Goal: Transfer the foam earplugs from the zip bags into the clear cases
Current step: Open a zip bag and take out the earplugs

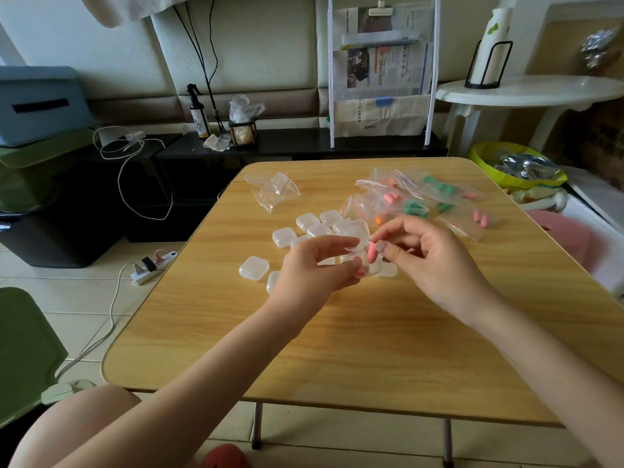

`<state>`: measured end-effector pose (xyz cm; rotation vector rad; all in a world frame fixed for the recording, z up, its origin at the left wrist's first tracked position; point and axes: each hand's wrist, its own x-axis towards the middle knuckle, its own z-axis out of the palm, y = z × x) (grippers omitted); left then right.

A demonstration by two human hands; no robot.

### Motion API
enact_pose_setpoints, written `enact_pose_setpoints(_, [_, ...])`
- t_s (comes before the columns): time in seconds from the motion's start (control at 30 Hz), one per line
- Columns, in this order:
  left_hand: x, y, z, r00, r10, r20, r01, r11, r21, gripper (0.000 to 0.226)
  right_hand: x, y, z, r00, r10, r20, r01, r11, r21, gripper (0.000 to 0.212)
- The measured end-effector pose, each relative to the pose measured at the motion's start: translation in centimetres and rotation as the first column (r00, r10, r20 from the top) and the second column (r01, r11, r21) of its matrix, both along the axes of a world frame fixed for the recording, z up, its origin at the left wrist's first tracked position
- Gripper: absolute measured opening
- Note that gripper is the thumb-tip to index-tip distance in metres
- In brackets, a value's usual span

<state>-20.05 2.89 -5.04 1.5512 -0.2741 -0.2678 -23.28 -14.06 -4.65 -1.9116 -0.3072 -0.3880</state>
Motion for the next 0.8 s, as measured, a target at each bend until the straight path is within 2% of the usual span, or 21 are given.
enact_pose_setpoints(0.13, [0.0, 0.03, 0.1, 1.0, 0.001, 0.001, -0.001, 1.0, -0.009, 0.028, -0.02, 0.12, -0.02, 0.999, -0.04, 0.037, 0.041, 0.998, -0.04, 0.016])
enact_pose_setpoints(0.27, [-0.05, 0.09, 0.32, 1.0, 0.002, 0.003, -0.002, 1.0, -0.009, 0.029, -0.17, 0.19, -0.17, 0.989, -0.075, 0.126, 0.104, 0.965, -0.243, 0.017])
enact_pose_setpoints(0.37, [-0.11, 0.08, 0.42, 1.0, 0.002, 0.003, -0.001, 1.0, -0.01, 0.03, -0.3, 0.17, -0.04, 0.989, -0.086, 0.118, 0.118, 0.948, -0.294, 0.014])
enact_pose_setpoints(0.57, [-0.18, 0.07, 0.39, 1.0, 0.003, 0.012, -0.003, 1.0, 0.002, 0.028, -0.26, 0.14, -0.07, 0.984, -0.061, 0.169, 0.129, 0.896, -0.426, 0.023])
enact_pose_setpoints(0.67, [-0.12, 0.11, 0.37, 1.0, 0.012, 0.008, -0.012, 1.0, 0.02, 0.024, -0.2, 0.12, -0.04, 0.981, -0.086, 0.174, 0.148, 0.912, -0.383, 0.021])
enact_pose_setpoints(0.73, [-0.23, 0.04, 0.36, 1.0, 0.004, -0.006, -0.004, 1.0, 0.021, 0.017, -0.14, 0.02, 0.11, 0.987, -0.1, 0.129, 0.137, 0.939, -0.316, 0.034])
enact_pose_setpoints(0.8, [-0.47, -0.09, 0.38, 0.999, -0.004, -0.052, 0.003, 1.0, -0.03, 0.021, -0.16, -0.06, 0.14, 0.999, -0.048, -0.005, 0.044, 0.948, -0.315, 0.055])
